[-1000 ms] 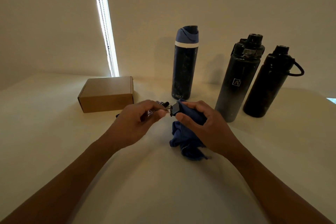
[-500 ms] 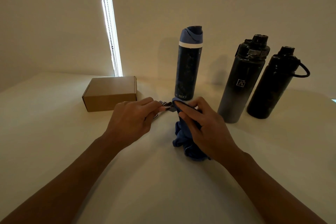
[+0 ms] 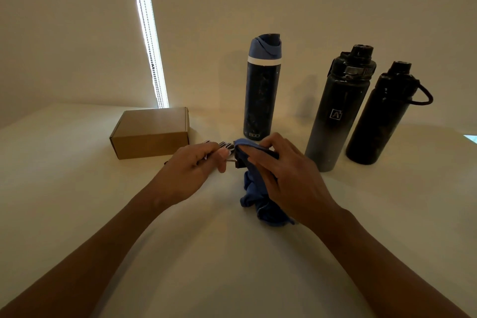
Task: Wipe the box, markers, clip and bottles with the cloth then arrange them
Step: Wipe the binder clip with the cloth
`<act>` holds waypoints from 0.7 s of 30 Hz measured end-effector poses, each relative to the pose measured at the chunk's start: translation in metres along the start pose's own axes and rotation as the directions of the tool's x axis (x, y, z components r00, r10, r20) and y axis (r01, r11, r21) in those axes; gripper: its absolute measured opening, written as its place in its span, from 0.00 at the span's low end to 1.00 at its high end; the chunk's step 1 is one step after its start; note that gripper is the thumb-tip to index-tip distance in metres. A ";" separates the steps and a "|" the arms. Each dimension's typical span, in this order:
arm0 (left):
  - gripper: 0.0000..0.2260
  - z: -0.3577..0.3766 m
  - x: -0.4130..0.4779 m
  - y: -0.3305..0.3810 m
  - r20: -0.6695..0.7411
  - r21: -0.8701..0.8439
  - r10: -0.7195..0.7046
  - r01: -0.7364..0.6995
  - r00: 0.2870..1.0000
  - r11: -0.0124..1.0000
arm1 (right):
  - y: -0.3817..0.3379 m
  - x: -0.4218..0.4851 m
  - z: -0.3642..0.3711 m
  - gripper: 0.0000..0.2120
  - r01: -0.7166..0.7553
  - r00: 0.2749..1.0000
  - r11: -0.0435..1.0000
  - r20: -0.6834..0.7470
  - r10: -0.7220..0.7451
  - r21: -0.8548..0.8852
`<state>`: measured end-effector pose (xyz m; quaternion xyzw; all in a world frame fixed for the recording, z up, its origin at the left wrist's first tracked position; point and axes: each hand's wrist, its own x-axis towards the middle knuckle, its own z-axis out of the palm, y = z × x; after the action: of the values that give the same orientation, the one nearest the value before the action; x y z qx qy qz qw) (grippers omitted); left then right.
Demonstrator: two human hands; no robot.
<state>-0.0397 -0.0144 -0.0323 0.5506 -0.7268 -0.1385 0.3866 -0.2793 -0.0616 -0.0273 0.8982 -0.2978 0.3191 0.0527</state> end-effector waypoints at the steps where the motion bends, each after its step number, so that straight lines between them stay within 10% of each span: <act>1: 0.19 -0.002 -0.001 0.001 0.018 -0.040 -0.007 0.007 1.000 0.999 | 0.002 0.003 0.002 0.19 0.029 1.000 0.997 0.012 -0.028 -0.071; 11: 0.20 -0.016 -0.004 0.010 -0.011 -0.325 -0.110 0.100 0.994 0.940 | -0.007 -0.003 -0.002 0.24 0.174 0.984 0.983 0.059 -0.170 -0.060; 21: 0.18 -0.008 0.002 0.003 -0.024 0.151 -0.030 0.034 0.999 0.988 | -0.005 0.003 0.007 0.19 0.023 0.999 1.000 0.023 -0.023 0.002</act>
<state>-0.0362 -0.0130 -0.0242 0.5914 -0.7220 -0.0831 0.3492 -0.2710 -0.0606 -0.0308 0.9052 -0.2877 0.3085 0.0520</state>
